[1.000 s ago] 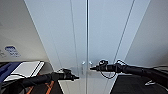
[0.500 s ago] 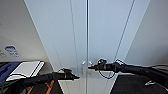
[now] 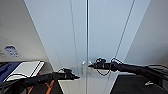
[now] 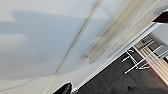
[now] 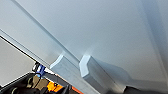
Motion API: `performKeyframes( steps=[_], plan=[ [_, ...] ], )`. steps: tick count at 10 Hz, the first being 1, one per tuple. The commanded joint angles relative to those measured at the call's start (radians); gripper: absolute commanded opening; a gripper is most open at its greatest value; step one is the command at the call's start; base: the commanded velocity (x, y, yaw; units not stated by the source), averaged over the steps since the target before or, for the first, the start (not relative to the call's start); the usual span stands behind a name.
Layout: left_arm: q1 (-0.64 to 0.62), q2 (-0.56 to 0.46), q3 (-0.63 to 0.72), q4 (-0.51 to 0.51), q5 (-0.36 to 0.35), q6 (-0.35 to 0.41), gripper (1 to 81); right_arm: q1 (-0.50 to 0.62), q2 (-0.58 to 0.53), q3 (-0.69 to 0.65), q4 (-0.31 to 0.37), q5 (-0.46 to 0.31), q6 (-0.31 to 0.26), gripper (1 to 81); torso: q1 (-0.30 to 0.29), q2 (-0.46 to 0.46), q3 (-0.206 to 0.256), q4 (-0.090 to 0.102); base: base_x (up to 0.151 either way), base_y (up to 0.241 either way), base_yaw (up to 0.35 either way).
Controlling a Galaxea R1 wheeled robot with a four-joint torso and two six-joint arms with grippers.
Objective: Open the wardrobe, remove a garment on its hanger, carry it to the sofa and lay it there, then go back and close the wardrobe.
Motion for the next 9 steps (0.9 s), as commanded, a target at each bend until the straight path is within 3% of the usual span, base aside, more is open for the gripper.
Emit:
performKeyframes(
  steps=[1,9],
  plan=[
    [-0.189,0.048,-0.081,-0.007,0.013,0.001,81.1,0.181,0.045,-0.010,-0.014,-0.016,0.010,81.1,0.000,0.000,0.000,0.000,0.000,0.000,0.000],
    [-0.232,0.324,-0.279,-0.004,0.011,0.000,81.1,0.183,0.028,0.049,-0.011,-0.042,0.011,81.1,0.000,0.000,0.000,0.000,0.000,0.000,0.000]
  ],
)
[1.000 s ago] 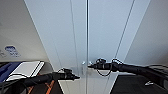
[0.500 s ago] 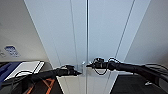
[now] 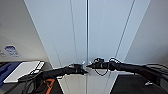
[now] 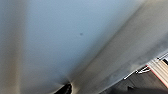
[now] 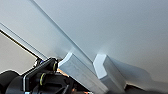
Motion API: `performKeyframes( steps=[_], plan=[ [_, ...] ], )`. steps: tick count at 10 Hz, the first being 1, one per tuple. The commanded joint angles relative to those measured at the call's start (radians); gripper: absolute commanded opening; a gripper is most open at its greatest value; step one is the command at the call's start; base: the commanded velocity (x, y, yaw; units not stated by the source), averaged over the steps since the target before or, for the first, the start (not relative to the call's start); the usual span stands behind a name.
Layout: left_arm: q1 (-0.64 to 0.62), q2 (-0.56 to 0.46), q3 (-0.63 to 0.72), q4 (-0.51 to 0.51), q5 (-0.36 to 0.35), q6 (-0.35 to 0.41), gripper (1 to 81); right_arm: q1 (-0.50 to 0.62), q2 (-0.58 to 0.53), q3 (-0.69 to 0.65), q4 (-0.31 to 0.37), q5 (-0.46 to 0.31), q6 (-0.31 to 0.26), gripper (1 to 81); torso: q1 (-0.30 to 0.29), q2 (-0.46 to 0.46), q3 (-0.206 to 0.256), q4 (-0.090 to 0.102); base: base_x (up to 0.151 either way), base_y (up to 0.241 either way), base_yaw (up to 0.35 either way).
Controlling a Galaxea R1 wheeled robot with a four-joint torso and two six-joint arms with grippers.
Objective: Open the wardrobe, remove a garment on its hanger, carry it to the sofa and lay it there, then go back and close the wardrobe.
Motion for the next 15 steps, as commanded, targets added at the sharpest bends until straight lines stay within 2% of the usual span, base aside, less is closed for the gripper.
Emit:
performKeyframes(
  steps=[1,4,5,7,9,12,15],
  plan=[
    [-0.170,0.071,-0.055,0.000,-0.010,0.008,81.1,0.168,0.005,0.038,-0.001,-0.004,0.003,81.1,0.000,0.000,0.000,0.000,0.000,0.000,0.000],
    [-0.170,0.126,-0.061,-0.003,-0.031,0.008,81.1,0.151,0.005,0.060,0.005,0.011,0.003,81.1,0.000,0.000,0.000,0.000,0.000,0.000,0.000],
    [-0.167,0.123,-0.023,-0.006,-0.030,0.010,81.1,0.139,0.004,0.095,0.002,0.011,0.003,81.1,0.000,0.000,0.000,0.000,0.000,0.000,0.000],
    [-0.144,0.066,0.136,0.000,-0.027,0.008,81.1,0.099,-0.010,0.178,-0.004,0.013,-0.002,81.1,0.000,0.000,0.000,0.000,0.000,0.000,0.000],
    [-0.108,-0.029,0.296,0.001,-0.022,0.010,81.1,0.050,-0.016,0.212,-0.004,0.036,-0.008,81.1,0.000,0.000,0.000,0.000,0.000,0.000,0.000],
    [-0.020,-0.236,0.553,0.027,-0.022,0.013,81.1,-0.022,-0.027,0.247,-0.004,0.070,-0.009,81.1,0.001,0.000,0.000,0.000,0.000,0.000,0.000],
    [0.083,-0.434,0.736,0.064,-0.027,0.014,81.1,-0.067,-0.107,0.347,-0.024,0.076,-0.011,81.1,0.002,0.001,0.000,0.000,0.000,0.000,0.000]
  ],
)
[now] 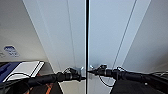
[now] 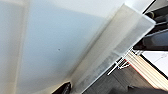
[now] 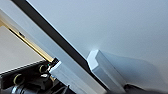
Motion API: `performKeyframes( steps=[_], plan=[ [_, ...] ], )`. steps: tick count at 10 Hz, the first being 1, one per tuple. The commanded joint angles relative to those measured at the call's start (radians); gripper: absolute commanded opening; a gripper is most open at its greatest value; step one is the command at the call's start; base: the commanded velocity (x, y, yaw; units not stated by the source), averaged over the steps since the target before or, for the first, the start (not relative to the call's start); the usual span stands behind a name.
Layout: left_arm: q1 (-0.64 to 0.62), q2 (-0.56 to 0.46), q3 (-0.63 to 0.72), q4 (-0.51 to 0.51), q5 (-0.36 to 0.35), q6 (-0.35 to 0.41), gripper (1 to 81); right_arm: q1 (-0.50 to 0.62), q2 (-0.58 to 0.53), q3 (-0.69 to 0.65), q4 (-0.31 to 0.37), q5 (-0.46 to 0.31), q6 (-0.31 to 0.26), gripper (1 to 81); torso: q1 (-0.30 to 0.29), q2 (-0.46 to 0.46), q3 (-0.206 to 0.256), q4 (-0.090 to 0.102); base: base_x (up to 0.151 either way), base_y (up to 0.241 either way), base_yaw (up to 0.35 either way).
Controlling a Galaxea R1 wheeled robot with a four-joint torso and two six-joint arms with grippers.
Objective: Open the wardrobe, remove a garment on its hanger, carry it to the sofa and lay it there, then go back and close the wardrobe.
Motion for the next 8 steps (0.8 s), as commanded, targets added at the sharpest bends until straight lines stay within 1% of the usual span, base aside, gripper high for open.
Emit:
performKeyframes(
  steps=[1,4,6,8],
  plan=[
    [0.052,-0.207,0.322,0.021,0.046,0.001,81.1,0.043,-0.033,0.212,0.005,-0.098,0.032,81.1,0.000,0.000,0.000,0.000,0.000,0.000,0.000],
    [0.150,-0.275,0.399,0.067,0.052,0.001,81.1,-0.011,-0.192,0.371,-0.030,-0.086,0.032,81.1,0.000,0.000,0.000,0.000,0.000,0.000,0.000],
    [0.207,-0.328,0.440,0.090,0.051,0.001,81.1,-0.042,-0.337,0.487,-0.052,-0.063,0.032,81.1,0.000,0.000,0.000,0.000,0.000,0.000,0.000],
    [0.255,-0.393,0.485,0.099,0.044,0.001,81.1,-0.092,-0.469,0.603,-0.090,-0.023,0.030,81.1,0.000,0.000,0.000,0.000,0.000,0.000,0.000]
  ],
)
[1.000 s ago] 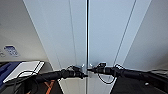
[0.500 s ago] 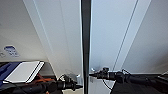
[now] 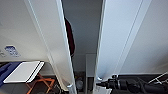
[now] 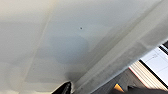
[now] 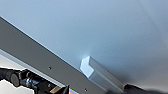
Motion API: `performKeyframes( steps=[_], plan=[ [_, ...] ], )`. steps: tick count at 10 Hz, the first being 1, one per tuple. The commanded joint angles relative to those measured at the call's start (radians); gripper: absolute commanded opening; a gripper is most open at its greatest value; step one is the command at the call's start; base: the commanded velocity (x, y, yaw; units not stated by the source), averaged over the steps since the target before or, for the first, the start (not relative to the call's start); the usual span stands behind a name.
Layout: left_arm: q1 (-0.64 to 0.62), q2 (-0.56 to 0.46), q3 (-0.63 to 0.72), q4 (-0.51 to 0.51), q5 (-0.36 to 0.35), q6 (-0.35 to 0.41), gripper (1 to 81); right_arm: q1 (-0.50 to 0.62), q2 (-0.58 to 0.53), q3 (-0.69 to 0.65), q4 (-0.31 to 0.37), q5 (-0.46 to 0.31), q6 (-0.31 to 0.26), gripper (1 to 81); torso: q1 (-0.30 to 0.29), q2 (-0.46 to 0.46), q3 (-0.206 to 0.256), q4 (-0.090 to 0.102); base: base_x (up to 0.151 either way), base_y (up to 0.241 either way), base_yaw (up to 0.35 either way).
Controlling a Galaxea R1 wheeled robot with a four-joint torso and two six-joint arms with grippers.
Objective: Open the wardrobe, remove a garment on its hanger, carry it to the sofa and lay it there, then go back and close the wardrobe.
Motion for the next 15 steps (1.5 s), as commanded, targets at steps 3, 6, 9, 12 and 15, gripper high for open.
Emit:
performKeyframes(
  steps=[3,6,9,12,15],
  plan=[
    [0.067,-0.174,0.232,0.017,0.144,-0.021,81.1,-0.072,-0.319,0.330,-0.116,0.066,0.015,81.1,0.000,0.000,0.000,0.000,0.000,0.000,0.000],
    [0.179,-0.284,0.268,0.062,0.045,-0.020,81.1,-0.131,-0.451,0.408,-0.150,0.109,0.015,81.1,0.000,0.000,0.000,0.000,0.000,0.000,0.000],
    [0.305,-0.381,0.262,0.102,-0.085,-0.020,81.1,-0.227,-0.604,0.422,-0.190,0.192,0.012,81.1,0.000,0.000,0.000,0.000,0.000,0.000,0.000],
    [0.405,-0.394,0.188,0.086,-0.180,-0.029,81.1,-0.274,-0.702,0.302,-0.187,0.197,0.024,81.1,0.000,0.000,0.001,0.000,0.000,0.000,0.000],
    [0.520,-0.345,0.068,0.079,-0.282,-0.033,81.1,-0.279,-0.678,0.066,-0.112,0.069,0.096,81.1,-0.004,-0.002,0.002,0.000,0.000,0.000,0.000]
  ],
)
